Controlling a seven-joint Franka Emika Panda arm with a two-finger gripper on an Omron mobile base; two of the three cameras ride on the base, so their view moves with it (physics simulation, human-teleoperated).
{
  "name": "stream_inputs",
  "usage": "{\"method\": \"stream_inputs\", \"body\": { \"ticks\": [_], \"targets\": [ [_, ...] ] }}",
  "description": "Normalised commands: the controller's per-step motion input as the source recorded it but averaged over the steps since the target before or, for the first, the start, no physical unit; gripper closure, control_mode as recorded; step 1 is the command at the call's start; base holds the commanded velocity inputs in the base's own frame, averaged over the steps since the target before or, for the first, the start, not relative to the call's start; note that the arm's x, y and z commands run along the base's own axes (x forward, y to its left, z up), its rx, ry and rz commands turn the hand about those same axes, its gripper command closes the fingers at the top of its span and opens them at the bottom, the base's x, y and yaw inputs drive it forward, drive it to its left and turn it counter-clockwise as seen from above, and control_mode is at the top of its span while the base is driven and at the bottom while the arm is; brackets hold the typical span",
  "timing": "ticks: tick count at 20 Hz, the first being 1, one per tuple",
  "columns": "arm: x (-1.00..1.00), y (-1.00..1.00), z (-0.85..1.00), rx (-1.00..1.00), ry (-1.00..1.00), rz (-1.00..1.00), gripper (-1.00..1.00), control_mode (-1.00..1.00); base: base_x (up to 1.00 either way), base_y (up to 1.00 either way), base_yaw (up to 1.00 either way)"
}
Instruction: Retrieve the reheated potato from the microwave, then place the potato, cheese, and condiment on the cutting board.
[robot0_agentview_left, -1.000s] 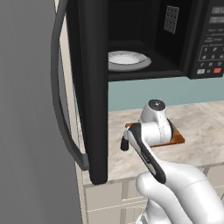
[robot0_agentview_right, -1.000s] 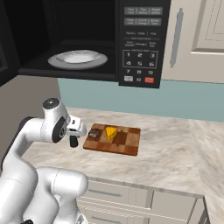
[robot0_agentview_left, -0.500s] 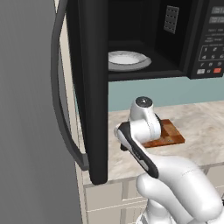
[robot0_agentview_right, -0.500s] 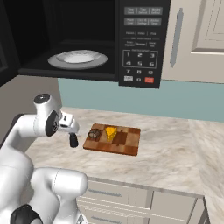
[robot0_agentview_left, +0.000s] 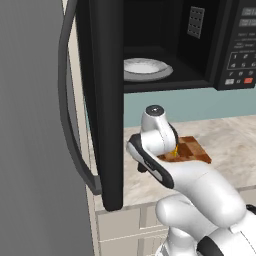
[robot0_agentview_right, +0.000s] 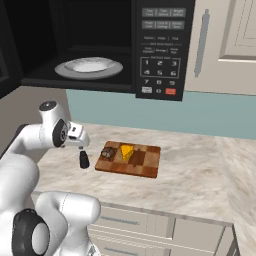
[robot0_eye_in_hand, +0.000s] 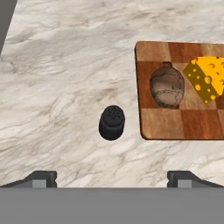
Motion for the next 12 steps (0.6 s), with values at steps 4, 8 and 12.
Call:
{"method": "stream_inputs", "body": {
  "ticks": [4, 8, 12],
  "targets": [
    [0.01, -0.08, -0.09, 0.00, 0.06, 0.00, -1.00, -1.00, 0.00, 0.00, 0.00],
    [0.05, -0.01, -0.17, 0.00, 0.06, 0.00, -1.00, -1.00, 0.00, 0.00, 0.00],
    [0.09, 0.00, -0.26, 0.00, 0.02, 0.00, -1.00, -1.00, 0.00, 0.00, 0.00]
  ]
}}
